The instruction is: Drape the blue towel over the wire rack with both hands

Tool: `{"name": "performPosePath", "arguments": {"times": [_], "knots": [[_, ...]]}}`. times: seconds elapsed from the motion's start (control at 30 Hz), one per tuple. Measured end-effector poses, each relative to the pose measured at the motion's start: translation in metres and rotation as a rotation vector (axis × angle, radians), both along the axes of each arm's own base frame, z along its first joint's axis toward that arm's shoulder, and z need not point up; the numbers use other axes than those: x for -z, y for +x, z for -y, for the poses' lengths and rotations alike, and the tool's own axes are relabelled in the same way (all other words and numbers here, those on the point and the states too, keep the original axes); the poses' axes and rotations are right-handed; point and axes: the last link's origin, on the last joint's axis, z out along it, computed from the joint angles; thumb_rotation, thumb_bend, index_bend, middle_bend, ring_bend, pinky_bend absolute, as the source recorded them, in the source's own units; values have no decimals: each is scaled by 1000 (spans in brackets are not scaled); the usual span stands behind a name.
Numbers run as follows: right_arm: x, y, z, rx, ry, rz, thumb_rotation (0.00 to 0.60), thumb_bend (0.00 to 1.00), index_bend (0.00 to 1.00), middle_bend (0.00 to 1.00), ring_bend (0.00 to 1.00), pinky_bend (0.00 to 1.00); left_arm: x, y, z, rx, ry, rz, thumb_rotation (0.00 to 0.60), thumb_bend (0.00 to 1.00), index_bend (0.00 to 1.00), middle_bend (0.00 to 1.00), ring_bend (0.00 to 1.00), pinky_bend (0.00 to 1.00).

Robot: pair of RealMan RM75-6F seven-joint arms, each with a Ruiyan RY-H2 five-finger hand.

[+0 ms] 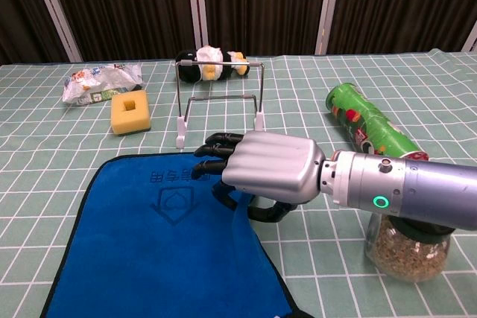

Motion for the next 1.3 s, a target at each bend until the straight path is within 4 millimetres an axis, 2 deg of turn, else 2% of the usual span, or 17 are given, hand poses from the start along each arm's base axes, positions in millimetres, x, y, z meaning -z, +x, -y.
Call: {"name": "performPosePath", "arguments": {"times": [0.13, 0.33, 0.43, 0.53, 0.73, 1.03, 1.3], "knots": [[0, 4, -2, -1, 4, 11, 600, 402, 739, 132, 0, 0, 15, 8, -15, 120, -95, -32, 600, 128, 188, 0, 0, 0], [1, 11, -3, 2, -3, 21, 600, 401, 747, 132, 0, 0, 49, 6, -44, 299, -256, -81, 600, 185, 314, 0, 0, 0], [1, 12, -4, 7, -4, 18, 600, 401, 749, 132, 0, 0, 69, 5, -53, 360, -323, -78, 600, 187, 320, 0, 0, 0], [2, 14, -4, 8, -5, 17, 600, 402, 749, 132, 0, 0, 91, 7, -52, 417, -392, -94, 600, 188, 320, 0, 0, 0], [2, 15, -5, 6, -12, 14, 600, 400, 750, 132, 0, 0, 117, 4, -47, 455, -439, -95, 600, 211, 321, 0, 0, 0], [2, 15, -4, 15, -15, 24, 600, 401, 750, 133, 0, 20, 141, 16, -49, 503, -472, -94, 600, 217, 323, 0, 0, 0], [1, 12, -3, 17, -22, 31, 600, 402, 749, 133, 0, 57, 150, 16, -48, 488, -494, -125, 600, 218, 324, 0, 0, 0]]}}
